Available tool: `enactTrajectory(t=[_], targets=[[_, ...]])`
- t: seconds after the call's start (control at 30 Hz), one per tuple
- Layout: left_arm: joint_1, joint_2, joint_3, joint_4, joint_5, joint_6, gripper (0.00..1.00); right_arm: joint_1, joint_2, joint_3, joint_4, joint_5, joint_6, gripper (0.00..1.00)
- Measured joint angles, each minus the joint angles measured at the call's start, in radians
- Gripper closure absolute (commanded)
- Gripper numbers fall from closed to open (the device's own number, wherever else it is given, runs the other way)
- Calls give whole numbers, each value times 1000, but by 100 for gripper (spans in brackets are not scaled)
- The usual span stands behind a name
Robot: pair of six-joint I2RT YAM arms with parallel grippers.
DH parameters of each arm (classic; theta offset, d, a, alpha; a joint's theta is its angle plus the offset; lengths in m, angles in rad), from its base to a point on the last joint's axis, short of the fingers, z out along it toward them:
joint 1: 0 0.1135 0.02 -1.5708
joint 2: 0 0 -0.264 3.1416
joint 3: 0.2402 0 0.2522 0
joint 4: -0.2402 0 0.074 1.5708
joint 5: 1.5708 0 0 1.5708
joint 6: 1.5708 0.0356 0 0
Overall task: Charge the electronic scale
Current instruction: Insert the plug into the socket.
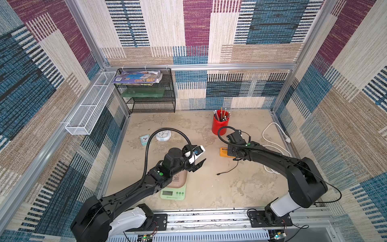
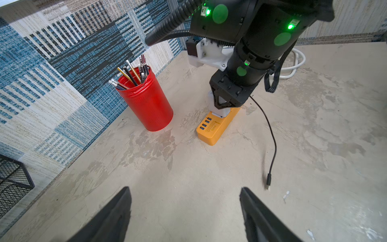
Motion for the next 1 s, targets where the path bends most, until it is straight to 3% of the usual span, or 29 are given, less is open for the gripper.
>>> enactTrajectory(t=[0.47,0.73,0.9,1.0], targets=[[1,-12,-15,-3,-5,0,18,64,151,131,7,8,11,95],[1,-13,-21,-5,-22,1,18,67,185,166,3,12,11,87],[1,-25,-21,-14,-23,2,18,58,190,217,-52,-9,5,70],[1,-31,-21,-21,-23,2,18,45,180,264,-132,-67,-5,50]])
